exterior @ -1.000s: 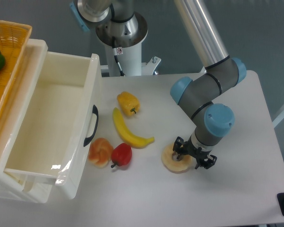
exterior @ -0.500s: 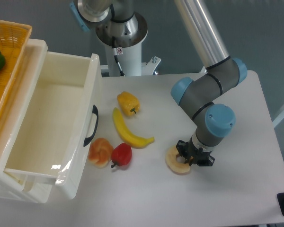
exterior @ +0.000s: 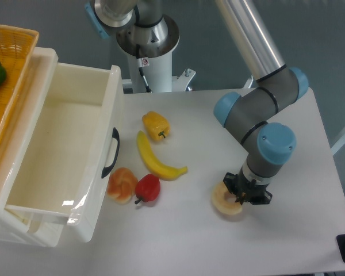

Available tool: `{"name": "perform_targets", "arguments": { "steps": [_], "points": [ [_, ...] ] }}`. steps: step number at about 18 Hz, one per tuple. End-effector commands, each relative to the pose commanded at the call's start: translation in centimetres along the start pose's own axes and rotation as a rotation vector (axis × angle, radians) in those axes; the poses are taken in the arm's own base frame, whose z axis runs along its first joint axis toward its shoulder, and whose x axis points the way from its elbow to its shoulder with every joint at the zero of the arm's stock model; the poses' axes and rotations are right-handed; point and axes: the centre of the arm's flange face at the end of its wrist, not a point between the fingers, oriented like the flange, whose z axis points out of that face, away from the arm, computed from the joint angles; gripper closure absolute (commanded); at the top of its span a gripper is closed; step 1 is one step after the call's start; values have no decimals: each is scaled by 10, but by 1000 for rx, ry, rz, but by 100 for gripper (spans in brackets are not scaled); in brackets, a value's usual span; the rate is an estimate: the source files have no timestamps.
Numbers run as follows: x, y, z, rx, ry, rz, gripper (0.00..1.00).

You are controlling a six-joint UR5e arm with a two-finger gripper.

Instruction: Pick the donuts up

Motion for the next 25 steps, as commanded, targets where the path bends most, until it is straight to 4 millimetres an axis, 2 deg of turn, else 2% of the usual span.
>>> {"name": "perform_targets", "arguments": {
  "steps": [7, 9, 11, 16, 18, 22, 25],
  "points": [
    [-43, 37, -42, -14, 3, 241, 100],
    [-50, 44, -57, -9, -16, 302, 100],
    [-58, 43, -68, -2, -32, 304, 100],
    [-63, 48, -71, -8, 12, 296, 100],
    [-64, 50, -79, -13, 22, 293, 100],
    [-70, 69, -93, -14, 18, 338, 100],
    [-71, 69, -93, -12, 17, 336, 100]
  ]
}}
